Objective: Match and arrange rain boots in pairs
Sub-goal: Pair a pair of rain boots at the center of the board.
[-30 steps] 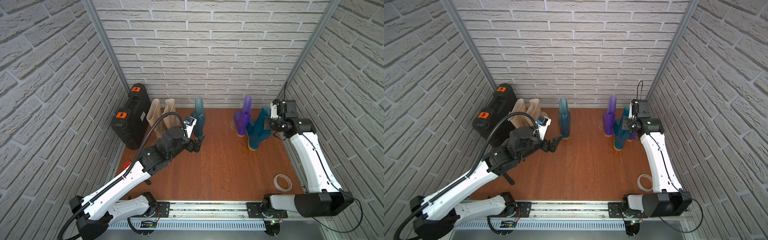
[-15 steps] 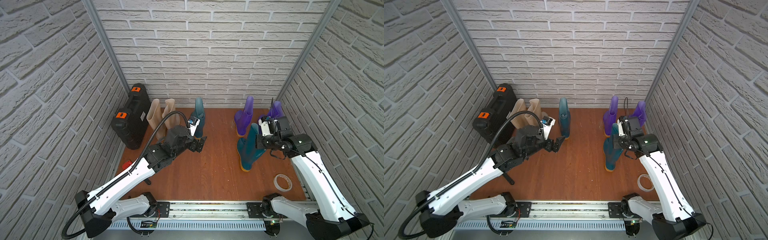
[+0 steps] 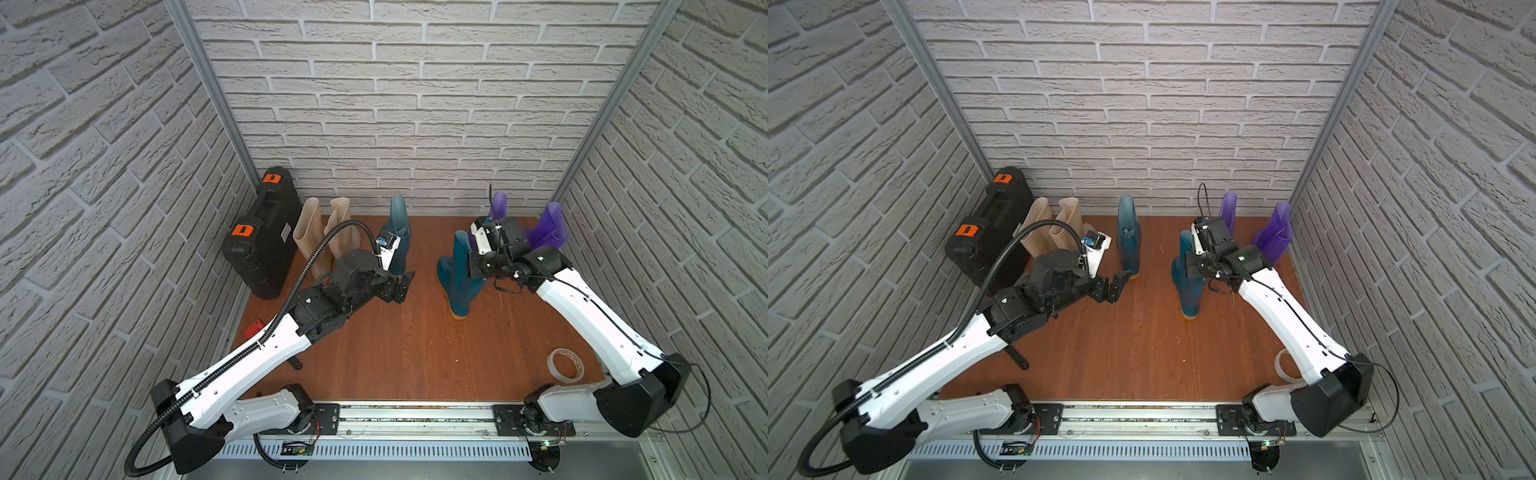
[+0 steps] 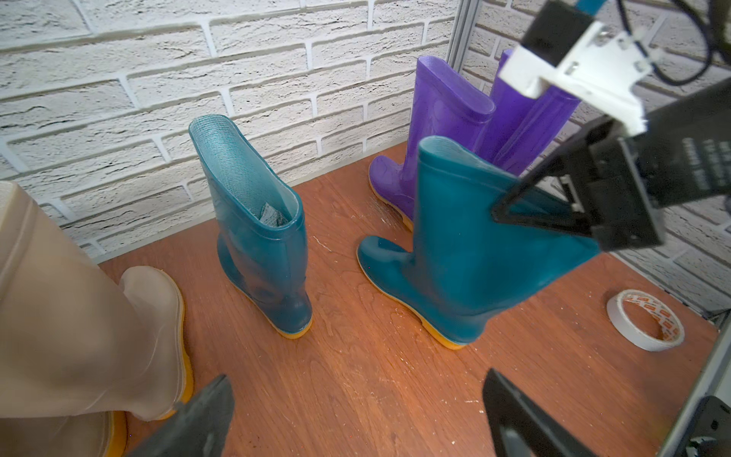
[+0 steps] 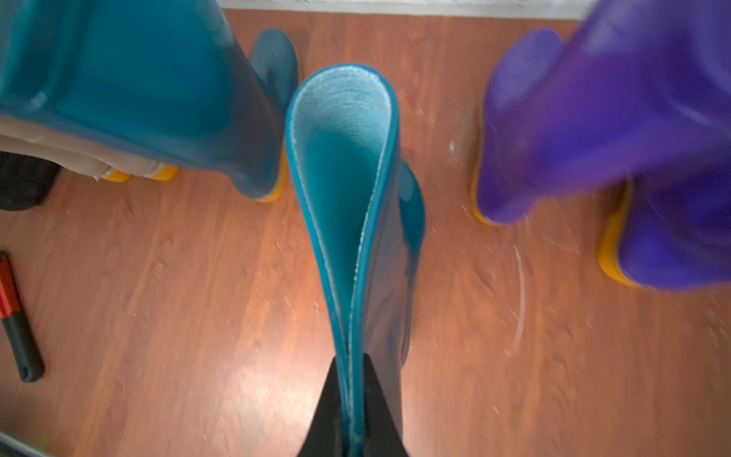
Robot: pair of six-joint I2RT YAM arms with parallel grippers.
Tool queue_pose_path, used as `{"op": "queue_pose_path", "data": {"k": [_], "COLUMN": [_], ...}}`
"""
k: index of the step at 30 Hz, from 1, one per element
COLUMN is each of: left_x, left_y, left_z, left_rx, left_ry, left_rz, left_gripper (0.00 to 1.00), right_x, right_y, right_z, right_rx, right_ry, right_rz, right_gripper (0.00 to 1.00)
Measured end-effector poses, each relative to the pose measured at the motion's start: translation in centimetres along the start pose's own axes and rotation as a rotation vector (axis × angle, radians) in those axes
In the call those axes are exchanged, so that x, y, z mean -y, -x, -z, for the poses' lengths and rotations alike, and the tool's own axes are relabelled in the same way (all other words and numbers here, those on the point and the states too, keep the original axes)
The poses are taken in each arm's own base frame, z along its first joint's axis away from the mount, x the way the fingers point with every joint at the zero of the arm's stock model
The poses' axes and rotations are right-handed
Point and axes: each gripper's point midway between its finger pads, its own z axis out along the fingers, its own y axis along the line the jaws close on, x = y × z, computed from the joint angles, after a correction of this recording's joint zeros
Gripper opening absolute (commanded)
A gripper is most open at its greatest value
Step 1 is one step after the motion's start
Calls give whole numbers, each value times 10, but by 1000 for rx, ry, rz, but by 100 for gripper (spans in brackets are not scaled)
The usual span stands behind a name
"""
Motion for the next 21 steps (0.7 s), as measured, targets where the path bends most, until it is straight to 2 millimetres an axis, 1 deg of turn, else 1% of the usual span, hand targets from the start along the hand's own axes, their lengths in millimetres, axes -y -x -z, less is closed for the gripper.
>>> {"op": "queue_pose_path", "data": {"k": [6,13,16,21], "left_x": [-2,-7,-10,-15], "left_y": [-2,5,7,4], "left_z": [2,15,22,27], "left_rx": [-8,24,37,45], "left_ry": [9,25,33,48], "left_rz": [-2,8,11,14], "left_gripper": [98,98,98,98], "right_x": [-37,-72,-86,-108], "right_y": [41,91,107,120], "right_z": [-44,-90,-106,-122], "right_rx": [38,99,121,144], "right_ry": [10,36,56,104], "right_rz": [25,23,19,3], "right_gripper": [6,6,6,6]}}
